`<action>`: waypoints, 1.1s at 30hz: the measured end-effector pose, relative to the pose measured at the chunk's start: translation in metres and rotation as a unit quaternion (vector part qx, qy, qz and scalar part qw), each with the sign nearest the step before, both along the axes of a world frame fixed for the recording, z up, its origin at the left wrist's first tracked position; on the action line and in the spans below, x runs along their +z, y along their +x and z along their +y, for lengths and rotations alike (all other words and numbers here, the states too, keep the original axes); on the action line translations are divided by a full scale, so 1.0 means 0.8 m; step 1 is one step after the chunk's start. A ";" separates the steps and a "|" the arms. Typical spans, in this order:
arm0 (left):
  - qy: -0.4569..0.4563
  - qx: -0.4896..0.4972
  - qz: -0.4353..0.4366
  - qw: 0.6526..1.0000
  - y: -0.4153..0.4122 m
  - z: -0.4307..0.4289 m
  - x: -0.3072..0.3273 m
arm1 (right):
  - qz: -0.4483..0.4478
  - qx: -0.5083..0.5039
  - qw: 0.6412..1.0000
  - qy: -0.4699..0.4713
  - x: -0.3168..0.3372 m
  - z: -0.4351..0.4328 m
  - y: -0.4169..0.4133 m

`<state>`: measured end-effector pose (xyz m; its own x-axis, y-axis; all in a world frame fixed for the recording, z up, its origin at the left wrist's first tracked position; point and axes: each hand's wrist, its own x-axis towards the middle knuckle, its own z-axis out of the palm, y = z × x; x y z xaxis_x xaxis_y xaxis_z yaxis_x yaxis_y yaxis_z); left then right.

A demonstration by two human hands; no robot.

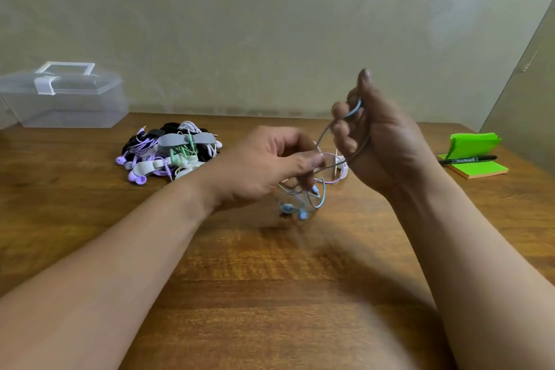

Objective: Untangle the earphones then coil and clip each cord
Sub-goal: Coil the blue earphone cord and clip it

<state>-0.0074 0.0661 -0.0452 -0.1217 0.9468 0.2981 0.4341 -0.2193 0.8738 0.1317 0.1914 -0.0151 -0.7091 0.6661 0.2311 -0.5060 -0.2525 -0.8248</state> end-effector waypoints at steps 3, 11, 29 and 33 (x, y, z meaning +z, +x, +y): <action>-0.020 0.006 0.025 0.999 -0.022 -0.010 0.006 | 0.033 -0.042 0.996 -0.066 -0.003 0.017 0.004; -0.002 0.051 0.031 0.998 -0.042 -0.011 0.009 | -0.305 -0.277 0.795 0.446 -0.025 0.002 -0.002; 0.009 0.143 0.177 0.974 -0.046 -0.012 0.003 | -0.289 -0.109 0.889 0.339 -0.035 0.016 -0.004; 0.010 0.145 0.093 0.985 -0.063 -0.012 0.004 | -0.182 -0.164 0.953 0.178 -0.028 0.018 -0.009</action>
